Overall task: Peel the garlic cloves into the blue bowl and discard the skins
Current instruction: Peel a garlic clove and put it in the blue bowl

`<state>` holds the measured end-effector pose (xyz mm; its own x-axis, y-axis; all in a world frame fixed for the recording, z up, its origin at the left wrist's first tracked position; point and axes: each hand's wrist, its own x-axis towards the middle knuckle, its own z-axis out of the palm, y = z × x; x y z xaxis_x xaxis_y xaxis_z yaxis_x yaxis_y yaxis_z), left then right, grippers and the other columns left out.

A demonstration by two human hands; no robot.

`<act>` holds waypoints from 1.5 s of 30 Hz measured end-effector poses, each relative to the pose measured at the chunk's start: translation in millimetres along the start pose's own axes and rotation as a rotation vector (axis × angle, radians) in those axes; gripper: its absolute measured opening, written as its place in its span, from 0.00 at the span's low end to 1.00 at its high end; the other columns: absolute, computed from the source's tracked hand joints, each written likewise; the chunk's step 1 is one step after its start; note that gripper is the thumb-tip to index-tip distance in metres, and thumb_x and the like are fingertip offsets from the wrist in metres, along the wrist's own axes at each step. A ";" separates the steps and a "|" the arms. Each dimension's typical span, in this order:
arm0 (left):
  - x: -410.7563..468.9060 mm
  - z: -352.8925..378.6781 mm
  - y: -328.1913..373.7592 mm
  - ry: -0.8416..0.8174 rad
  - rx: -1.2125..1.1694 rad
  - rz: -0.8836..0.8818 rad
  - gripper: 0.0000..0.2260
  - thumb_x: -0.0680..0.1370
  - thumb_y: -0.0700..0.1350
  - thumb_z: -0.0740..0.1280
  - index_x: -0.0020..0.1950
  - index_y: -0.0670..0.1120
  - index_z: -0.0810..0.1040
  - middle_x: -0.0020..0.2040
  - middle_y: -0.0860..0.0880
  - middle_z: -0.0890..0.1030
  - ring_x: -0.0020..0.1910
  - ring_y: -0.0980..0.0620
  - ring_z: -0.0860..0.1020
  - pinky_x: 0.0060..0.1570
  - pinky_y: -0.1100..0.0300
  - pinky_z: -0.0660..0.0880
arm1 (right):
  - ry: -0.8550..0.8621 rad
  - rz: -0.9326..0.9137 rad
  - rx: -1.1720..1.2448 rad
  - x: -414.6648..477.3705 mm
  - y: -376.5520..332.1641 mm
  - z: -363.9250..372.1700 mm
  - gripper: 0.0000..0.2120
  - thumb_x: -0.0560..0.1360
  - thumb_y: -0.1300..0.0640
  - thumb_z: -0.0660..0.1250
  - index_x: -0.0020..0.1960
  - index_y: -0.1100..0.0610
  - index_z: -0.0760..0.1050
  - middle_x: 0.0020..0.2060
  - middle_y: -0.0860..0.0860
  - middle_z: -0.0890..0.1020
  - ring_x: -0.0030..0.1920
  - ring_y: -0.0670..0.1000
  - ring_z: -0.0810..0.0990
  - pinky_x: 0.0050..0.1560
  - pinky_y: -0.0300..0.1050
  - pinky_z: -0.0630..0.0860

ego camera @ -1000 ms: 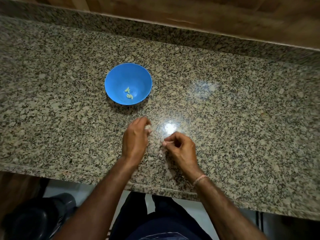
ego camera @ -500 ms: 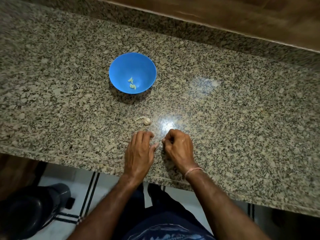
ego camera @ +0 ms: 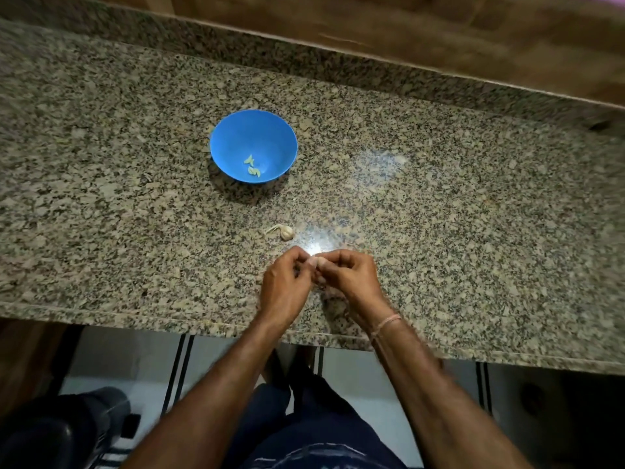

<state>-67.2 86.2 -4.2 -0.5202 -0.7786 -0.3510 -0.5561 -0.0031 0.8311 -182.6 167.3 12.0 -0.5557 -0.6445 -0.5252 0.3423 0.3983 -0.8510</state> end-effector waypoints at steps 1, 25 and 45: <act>-3.7 -1.6 -1.2 0.009 -0.017 0.015 0.06 0.84 0.51 0.66 0.49 0.53 0.78 0.45 0.55 0.83 0.44 0.58 0.81 0.41 0.57 0.79 | -0.015 -0.011 0.030 -6.3 1.2 1.3 0.07 0.77 0.64 0.74 0.54 0.66 0.84 0.47 0.60 0.88 0.48 0.57 0.88 0.51 0.47 0.85; -2.7 3.1 -0.6 -0.115 -0.093 -0.010 0.11 0.87 0.52 0.58 0.49 0.53 0.76 0.43 0.52 0.80 0.41 0.58 0.77 0.42 0.62 0.76 | -0.010 -0.012 -0.297 -8.9 11.7 20.2 0.15 0.87 0.49 0.58 0.45 0.54 0.73 0.38 0.48 0.75 0.36 0.44 0.71 0.35 0.34 0.69; 3.1 0.2 5.9 0.061 -0.030 -0.031 0.04 0.83 0.47 0.69 0.54 0.48 0.80 0.47 0.54 0.82 0.45 0.60 0.80 0.39 0.74 0.74 | 0.007 -0.057 -0.074 2.5 10.4 2.3 0.07 0.82 0.53 0.70 0.49 0.56 0.80 0.43 0.55 0.85 0.41 0.53 0.83 0.44 0.53 0.84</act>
<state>-72.2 83.9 -0.4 -0.4616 -0.8148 -0.3508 -0.5515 -0.0462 0.8329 -178.7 168.3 1.9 -0.5782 -0.6631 -0.4753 0.2528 0.4083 -0.8771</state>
